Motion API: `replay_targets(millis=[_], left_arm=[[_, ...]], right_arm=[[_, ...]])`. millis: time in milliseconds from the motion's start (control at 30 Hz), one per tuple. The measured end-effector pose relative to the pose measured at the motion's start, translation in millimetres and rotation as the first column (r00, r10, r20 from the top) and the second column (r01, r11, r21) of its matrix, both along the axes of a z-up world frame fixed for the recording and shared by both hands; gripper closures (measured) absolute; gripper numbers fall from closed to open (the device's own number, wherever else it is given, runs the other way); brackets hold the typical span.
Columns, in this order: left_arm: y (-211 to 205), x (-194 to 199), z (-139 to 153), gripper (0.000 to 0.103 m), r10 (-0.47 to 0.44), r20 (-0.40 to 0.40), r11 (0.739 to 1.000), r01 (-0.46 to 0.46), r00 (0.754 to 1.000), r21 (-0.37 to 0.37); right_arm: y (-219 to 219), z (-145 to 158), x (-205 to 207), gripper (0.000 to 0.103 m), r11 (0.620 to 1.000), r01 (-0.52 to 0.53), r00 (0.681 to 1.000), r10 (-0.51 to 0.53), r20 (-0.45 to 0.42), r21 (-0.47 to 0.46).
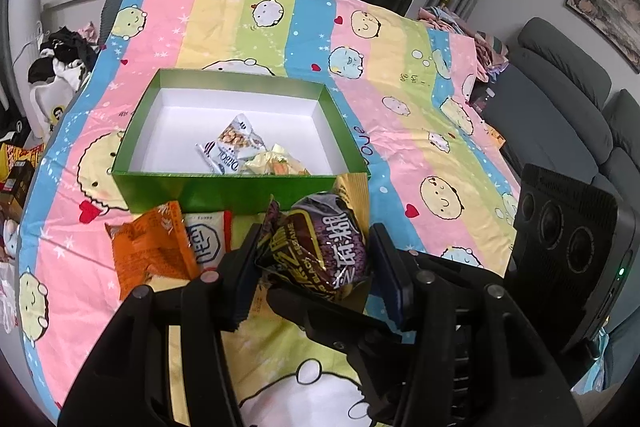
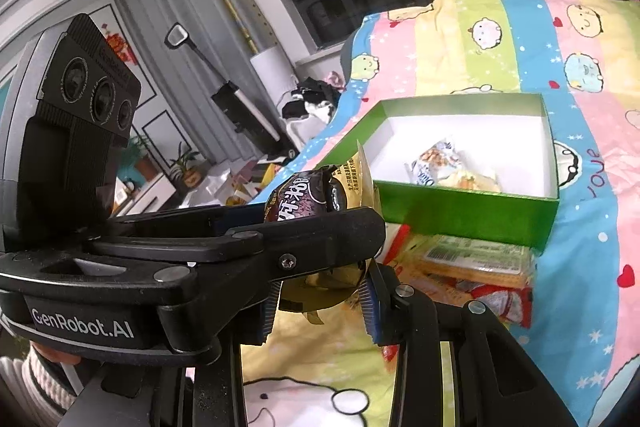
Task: Organize snacks
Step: 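Carry the chocolate snack over the green box and lower it inside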
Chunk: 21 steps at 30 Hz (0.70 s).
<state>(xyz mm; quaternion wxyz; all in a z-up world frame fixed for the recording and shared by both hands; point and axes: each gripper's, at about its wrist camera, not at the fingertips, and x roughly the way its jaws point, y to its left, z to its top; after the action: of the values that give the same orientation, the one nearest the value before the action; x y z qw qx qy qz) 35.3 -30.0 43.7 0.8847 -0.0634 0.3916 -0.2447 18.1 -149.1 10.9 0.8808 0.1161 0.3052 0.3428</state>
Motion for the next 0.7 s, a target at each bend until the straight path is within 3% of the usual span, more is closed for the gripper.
replay_targets(millis=[700], left_arm=[[-17.6,48.0,12.8,0.051,-0.029,0.053,1.0,0.029,0.998,-0.012]], right_arm=[[-15.1,9.3,46.7,0.066,0.999,0.035,0.998,-0.036,0.044,0.017]])
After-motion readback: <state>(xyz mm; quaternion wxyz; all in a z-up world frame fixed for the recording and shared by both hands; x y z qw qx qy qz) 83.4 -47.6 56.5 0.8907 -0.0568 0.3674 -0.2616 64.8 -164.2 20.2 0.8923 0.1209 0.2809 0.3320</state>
